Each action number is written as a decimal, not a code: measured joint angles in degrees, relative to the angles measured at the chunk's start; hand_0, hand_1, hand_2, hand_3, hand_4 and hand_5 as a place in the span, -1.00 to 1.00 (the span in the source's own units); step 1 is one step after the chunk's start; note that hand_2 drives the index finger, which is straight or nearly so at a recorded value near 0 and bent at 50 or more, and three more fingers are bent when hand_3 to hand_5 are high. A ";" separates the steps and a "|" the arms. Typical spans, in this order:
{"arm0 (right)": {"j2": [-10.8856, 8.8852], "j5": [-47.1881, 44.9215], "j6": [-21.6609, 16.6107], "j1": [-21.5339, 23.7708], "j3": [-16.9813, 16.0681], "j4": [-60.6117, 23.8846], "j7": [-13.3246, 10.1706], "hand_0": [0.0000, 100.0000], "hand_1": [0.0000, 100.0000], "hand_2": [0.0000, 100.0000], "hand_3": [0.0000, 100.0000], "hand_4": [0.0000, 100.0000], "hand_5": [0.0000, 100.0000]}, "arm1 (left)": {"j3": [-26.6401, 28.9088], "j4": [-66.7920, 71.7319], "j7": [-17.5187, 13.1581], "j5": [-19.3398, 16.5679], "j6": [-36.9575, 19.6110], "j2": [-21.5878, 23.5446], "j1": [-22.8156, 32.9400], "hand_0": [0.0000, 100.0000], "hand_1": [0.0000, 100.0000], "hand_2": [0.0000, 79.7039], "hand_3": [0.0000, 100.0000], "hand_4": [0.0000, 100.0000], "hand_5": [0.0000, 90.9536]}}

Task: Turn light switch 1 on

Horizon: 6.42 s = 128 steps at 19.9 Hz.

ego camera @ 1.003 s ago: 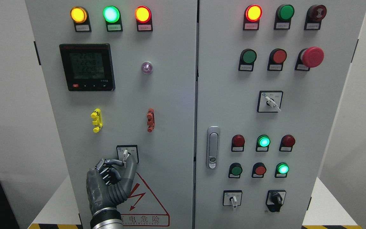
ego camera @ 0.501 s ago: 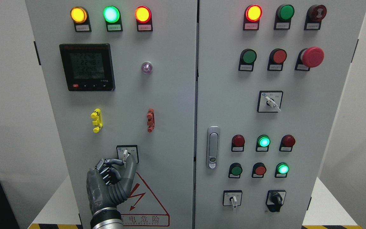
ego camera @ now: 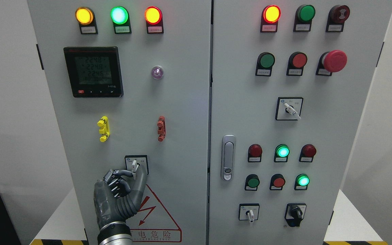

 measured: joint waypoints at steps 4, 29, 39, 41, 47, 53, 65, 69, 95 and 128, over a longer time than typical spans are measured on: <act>-0.01 0.00 0.00 0.00 0.00 0.00 0.00 -1.00 -1.00 -1.00 -1.00 -1.00 -1.00 | -0.01 0.01 -0.03 0.00 0.07 0.00 -0.01 -0.56 0.28 0.50 1.00 1.00 0.93; -0.01 0.00 0.00 0.00 -0.01 0.00 0.02 -1.00 -1.00 -1.00 -1.00 -1.00 -1.00 | -0.09 0.08 -0.14 0.02 0.98 0.00 -0.49 -0.37 0.18 0.52 1.00 1.00 0.93; 0.00 0.00 0.00 0.00 -0.01 0.00 0.18 -1.00 -1.00 -1.00 -1.00 -1.00 -1.00 | -0.12 0.09 -0.22 0.03 1.47 0.00 -0.61 -0.17 0.14 0.52 1.00 1.00 0.93; 0.00 0.00 0.00 0.00 -0.01 0.00 0.09 -1.00 -1.00 -1.00 -1.00 -1.00 -1.00 | -0.12 0.10 -0.22 0.05 1.49 0.00 -0.62 -0.11 0.13 0.52 1.00 1.00 0.93; 0.00 0.00 0.00 0.00 0.00 0.00 0.00 -1.00 -1.00 -1.00 -1.00 -1.00 -1.00 | -0.16 0.11 -0.31 0.09 1.50 0.00 -0.68 0.05 0.04 0.53 1.00 1.00 0.93; 0.00 0.00 0.00 0.00 -0.01 0.00 0.00 -1.00 -1.00 -1.00 -1.00 -1.00 -1.00 | -0.20 0.11 -0.42 0.16 1.58 -0.04 -0.74 0.16 -0.03 0.53 1.00 1.00 0.93; 0.00 0.00 0.01 0.00 0.00 0.00 -0.03 -1.00 -1.00 -1.00 -1.00 -1.00 -1.00 | -0.27 0.10 -0.71 0.36 1.72 -0.13 -0.88 0.34 -0.23 0.55 1.00 1.00 0.93; 0.00 0.00 0.01 0.00 0.00 0.00 -0.04 -1.00 -1.00 -1.00 -1.00 -1.00 -1.00 | -0.27 0.09 -0.44 0.38 1.74 -0.15 -0.89 0.15 -0.28 0.57 1.00 1.00 0.93; 0.00 0.00 0.01 0.00 -0.01 0.00 -0.06 -1.00 -1.00 -1.00 -1.00 -1.00 -1.00 | -0.45 -0.21 -0.47 0.38 0.57 0.02 1.51 -0.65 -0.21 0.67 1.00 1.00 0.93; 0.00 0.00 0.02 0.00 -0.01 0.00 -0.07 -1.00 -1.00 -1.00 -1.00 -1.00 -1.00 | 4.90 48.39 -29.02 13.89 -44.19 7.05 38.30 -0.47 -0.26 -0.50 -0.22 -0.09 -0.95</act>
